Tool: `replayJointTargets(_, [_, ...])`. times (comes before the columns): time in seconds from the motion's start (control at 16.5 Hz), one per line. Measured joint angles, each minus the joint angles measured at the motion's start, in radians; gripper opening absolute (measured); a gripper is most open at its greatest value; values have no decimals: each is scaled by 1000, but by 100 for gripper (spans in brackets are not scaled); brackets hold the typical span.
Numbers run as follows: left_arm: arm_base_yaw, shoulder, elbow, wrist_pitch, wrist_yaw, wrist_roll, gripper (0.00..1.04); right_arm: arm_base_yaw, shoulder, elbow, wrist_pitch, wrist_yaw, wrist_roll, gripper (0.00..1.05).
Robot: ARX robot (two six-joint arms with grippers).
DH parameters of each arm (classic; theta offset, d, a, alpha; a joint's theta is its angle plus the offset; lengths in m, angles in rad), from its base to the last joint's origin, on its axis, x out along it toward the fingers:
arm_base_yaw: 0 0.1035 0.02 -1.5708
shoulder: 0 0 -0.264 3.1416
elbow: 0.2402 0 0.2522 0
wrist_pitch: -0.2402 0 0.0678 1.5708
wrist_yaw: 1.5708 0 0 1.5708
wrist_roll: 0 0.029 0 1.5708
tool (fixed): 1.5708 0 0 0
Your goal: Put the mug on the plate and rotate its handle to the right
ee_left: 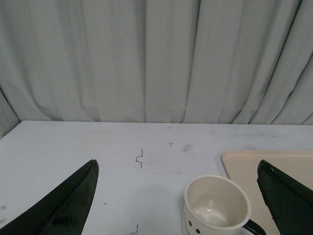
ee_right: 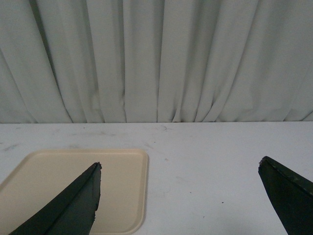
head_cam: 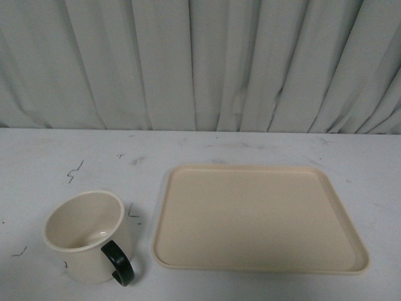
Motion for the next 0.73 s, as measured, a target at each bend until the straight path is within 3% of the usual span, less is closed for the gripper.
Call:
replayJointTargets(0.18, [-1,2,0,5,-3,2,98,0,0,0,0,0,0,98])
replayJointTargets(0.3, [-169,230,59,192,-132,43,98,0,0,0,0,0,0,98])
replayJointTargets(0.43, [-293,516,195,289,-98,36,98,0,0,0,0,0,0,98])
replayJointTargets(0.55, [-338,776,318,196,-116,27,98,0,0,0,0,0,0,98])
replayJointTargets(0.73, [-335,1111,428,145,-128,-11,98,0,0,0,0,0,0,98])
